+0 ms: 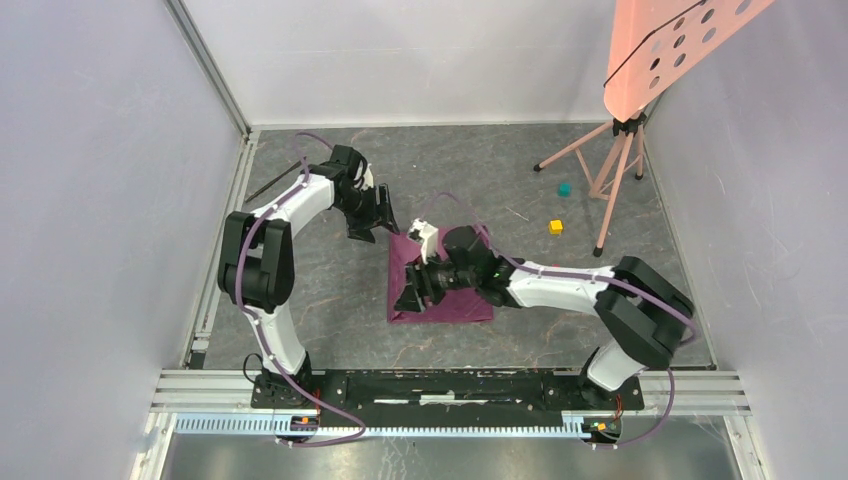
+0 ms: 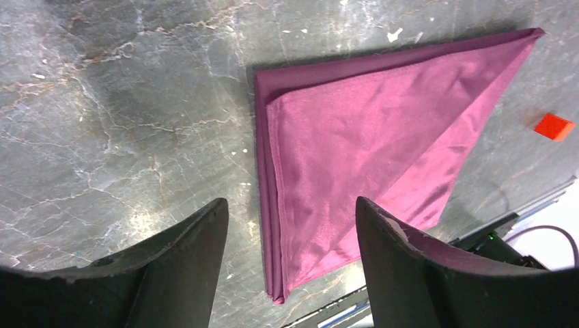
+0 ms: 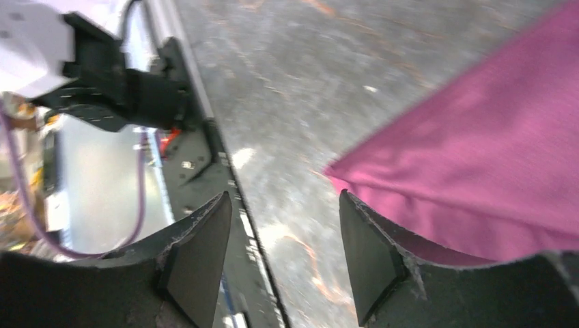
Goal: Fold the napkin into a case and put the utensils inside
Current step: Smooth out the upper triangle-folded napkin at the center of the board.
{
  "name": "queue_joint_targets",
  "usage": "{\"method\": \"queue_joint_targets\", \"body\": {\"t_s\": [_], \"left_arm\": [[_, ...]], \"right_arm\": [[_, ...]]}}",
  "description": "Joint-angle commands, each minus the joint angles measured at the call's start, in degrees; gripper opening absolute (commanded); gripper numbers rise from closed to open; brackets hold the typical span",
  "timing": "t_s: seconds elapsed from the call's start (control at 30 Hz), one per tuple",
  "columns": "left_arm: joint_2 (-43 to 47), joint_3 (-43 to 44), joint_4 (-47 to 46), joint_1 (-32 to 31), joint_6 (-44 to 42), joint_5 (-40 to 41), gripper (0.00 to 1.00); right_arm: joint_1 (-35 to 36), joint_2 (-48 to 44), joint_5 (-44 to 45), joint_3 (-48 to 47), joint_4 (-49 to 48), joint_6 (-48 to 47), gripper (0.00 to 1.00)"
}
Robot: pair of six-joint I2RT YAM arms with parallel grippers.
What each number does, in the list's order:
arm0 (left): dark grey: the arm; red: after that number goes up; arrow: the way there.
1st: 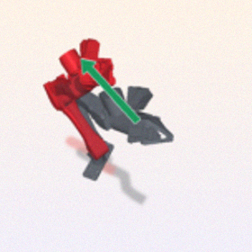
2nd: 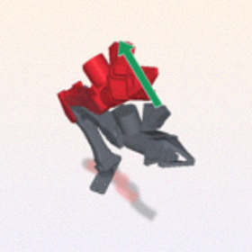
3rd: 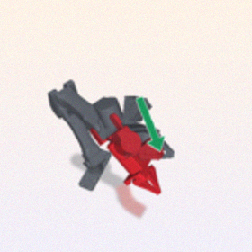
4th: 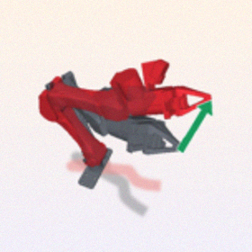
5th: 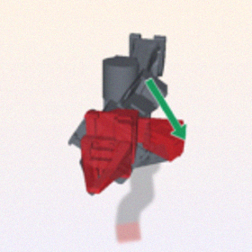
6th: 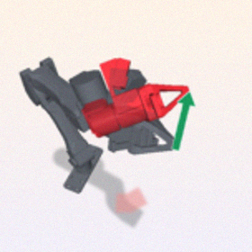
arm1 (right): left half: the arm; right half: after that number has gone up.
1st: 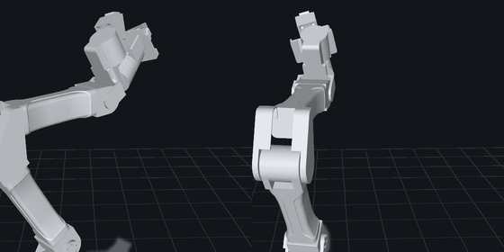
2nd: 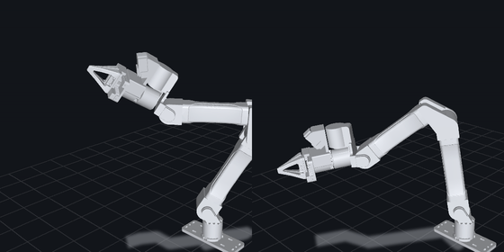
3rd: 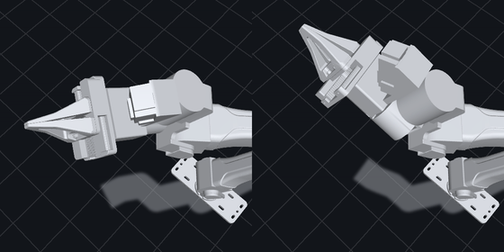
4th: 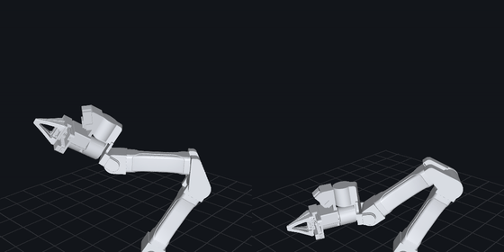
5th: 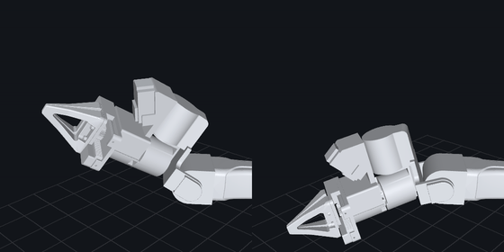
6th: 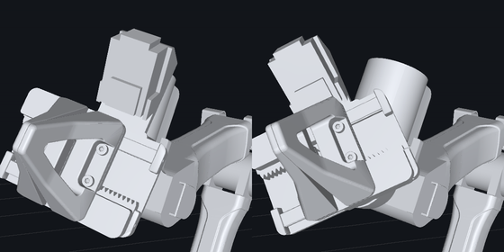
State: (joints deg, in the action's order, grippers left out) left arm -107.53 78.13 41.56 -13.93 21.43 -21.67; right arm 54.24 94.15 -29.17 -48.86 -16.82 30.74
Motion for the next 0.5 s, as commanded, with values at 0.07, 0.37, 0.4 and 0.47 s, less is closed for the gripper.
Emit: {"method": "queue_joint_targets", "body": {"t_s": [0.07, 0.37, 0.4, 0.47], "left_arm": [[3.3, 0.9, -1.4, 0.4, -2.1, -4.9, 0.75], [9.3, -0.8, -2.3, 0.4, -1.8, -6.4, 0.76], [10.6, -1.6, -3.0, 0.4, -1.6, -6.4, 0.76], [12.5, -2.1, -3.3, 0.4, -1.7, -6.1, 0.77]], "right_arm": [[-5.2, -5.3, 14.7, 6.6, 13.7, -7.4, 0.59], [-8.1, -7.4, 31.4, 11.6, 24.9, -11.9, 0.49], [-8.8, -7.8, 31.8, 13.0, 24.8, -11.8, 0.48], [-11.2, -8.5, 33.5, 15.4, 25.9, -11.6, 0.47]]}}
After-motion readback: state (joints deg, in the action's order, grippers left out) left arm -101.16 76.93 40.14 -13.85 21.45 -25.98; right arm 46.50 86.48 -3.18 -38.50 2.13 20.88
